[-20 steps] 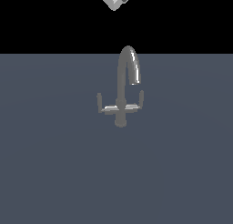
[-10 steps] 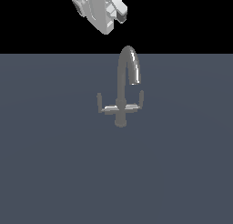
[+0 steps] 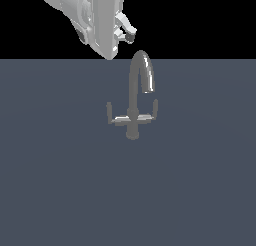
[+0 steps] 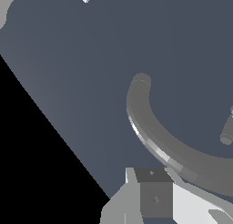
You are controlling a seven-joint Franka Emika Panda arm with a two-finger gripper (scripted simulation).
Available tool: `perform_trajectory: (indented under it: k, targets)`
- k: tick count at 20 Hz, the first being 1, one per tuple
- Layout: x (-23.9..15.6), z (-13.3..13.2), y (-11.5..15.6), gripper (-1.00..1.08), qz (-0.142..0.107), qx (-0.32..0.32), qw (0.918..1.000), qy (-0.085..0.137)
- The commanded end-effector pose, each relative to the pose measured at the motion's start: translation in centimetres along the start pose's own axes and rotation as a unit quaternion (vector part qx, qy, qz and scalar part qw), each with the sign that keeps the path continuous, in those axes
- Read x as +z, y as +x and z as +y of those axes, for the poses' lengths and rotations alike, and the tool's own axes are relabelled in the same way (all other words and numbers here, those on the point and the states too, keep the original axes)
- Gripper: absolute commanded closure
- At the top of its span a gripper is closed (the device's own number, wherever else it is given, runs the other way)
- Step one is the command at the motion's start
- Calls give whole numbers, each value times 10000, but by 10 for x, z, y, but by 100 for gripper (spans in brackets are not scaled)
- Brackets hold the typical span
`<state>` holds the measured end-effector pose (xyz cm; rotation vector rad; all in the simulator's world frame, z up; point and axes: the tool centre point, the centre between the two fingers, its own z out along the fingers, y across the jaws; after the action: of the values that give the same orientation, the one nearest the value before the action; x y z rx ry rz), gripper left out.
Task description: Turn on the faucet by rotating a designated handle.
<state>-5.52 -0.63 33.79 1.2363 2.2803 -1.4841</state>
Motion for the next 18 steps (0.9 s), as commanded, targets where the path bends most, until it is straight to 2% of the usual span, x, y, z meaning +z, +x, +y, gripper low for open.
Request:
perform_trajectory:
  k: [1,5,9,13,18]
  targets:
    - [0,11,0,108,-173,-391,9990,102]
    - [0,29,2,108,-433,-1000,9937,280]
    - [0,48,4,108,-678,-1600,9836,477]
    - [0,66,7,108,-906,-2190,9690,693]
    - [0,89,12,108,-1167,-2904,9447,986]
